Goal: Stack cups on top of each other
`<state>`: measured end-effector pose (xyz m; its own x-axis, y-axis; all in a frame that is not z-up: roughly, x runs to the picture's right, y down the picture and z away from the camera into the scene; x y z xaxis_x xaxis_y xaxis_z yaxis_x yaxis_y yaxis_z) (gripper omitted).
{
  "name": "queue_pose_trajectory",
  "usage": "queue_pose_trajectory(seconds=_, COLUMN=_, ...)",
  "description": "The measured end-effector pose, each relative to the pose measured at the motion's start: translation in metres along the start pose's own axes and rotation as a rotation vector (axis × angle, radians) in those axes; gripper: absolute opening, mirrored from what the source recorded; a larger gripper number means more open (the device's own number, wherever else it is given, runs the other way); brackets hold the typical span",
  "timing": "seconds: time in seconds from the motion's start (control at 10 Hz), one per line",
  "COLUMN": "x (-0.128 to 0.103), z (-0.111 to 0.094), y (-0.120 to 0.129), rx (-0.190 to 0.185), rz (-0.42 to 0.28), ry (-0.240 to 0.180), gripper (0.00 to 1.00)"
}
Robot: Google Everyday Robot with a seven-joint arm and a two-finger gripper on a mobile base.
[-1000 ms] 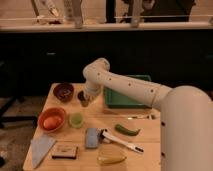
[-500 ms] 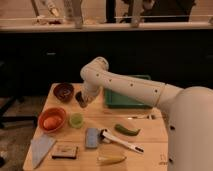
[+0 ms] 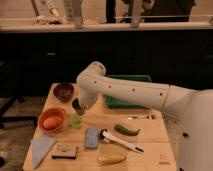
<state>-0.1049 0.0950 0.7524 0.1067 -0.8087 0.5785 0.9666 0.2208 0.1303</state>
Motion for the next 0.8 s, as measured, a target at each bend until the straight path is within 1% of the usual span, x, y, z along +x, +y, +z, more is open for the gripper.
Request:
queue_pose_trajectory(seconds=0.1, x=-0.009, z=0.002, y=-0.001, rx=-0.003, rz=-0.014, ry=-0.010, gripper=0.00)
queue_pose_trajectory(seconds=0.3, x=-0.019, z=0.010, y=-0.006, rx=-0.005, rz=-0.030, ry=-0.026, gripper=0.00)
queue_pose_trajectory(seconds=0.8, x=-0.026, z=0.038, y=-0.019, rx=-0.012, rz=-0.059, ry=-0.082, gripper=0.00)
